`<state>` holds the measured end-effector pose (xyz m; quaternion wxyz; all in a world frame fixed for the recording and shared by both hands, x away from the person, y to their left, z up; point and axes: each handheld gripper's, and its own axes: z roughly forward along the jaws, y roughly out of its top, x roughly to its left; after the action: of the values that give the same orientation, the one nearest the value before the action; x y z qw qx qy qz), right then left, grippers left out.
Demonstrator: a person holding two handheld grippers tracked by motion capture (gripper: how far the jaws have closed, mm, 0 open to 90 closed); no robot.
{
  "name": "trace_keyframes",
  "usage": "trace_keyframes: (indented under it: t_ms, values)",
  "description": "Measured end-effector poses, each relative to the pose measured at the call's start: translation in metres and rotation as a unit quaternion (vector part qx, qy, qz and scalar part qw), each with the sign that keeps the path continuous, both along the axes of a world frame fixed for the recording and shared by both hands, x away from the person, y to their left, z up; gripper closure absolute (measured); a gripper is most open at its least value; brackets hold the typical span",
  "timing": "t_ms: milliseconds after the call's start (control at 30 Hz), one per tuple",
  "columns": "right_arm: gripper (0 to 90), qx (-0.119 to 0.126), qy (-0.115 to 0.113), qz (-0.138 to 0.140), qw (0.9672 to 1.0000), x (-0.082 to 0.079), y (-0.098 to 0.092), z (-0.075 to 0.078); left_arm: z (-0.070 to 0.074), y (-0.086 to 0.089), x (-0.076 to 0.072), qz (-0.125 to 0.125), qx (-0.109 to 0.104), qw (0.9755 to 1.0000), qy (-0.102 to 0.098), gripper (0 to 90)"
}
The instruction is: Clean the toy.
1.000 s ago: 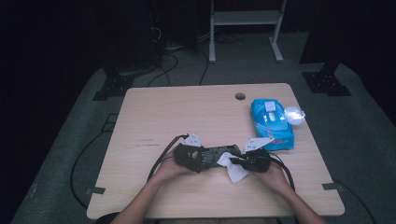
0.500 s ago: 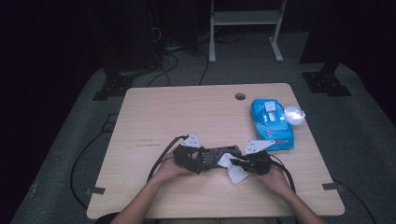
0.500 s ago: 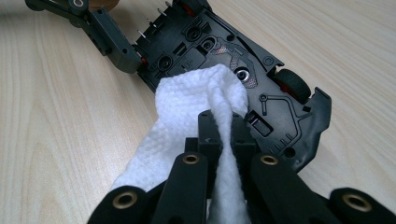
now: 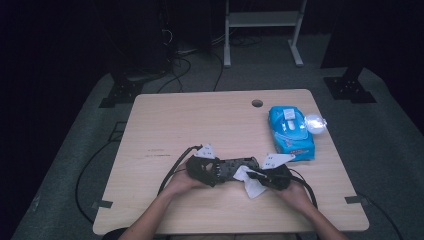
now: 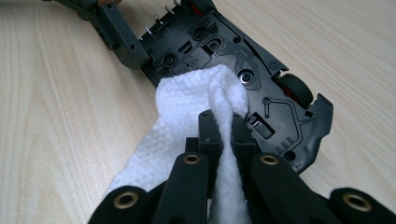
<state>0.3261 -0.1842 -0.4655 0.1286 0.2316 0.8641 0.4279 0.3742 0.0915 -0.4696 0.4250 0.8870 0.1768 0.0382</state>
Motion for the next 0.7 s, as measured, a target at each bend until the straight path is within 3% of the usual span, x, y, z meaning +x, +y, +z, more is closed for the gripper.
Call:
trace_keyframes:
  t_ms: [333,467,567,700]
  values:
    - [86.9,-0.010,-0.023,0.007,0.9996,-0.007,0.001,-0.001,-0.003,0.003,0.006,-0.004,-0.022,0.9987,0.046,16.3]
    - [86.9,-0.014,-0.033,0.011,0.9993,-0.010,0.001,-0.001,-0.002,0.001,0.004,-0.008,-0.011,0.9995,0.028,16.6]
    - [86.9,-0.020,-0.041,0.014,0.9989,-0.013,0.002,-0.001,0.001,-0.002,-0.003,-0.011,0.003,0.9999,-0.007,16.5]
    - [86.9,-0.026,-0.049,0.016,0.9983,-0.017,0.002,-0.001,0.001,-0.001,-0.003,-0.018,-0.003,0.9998,0.006,16.4]
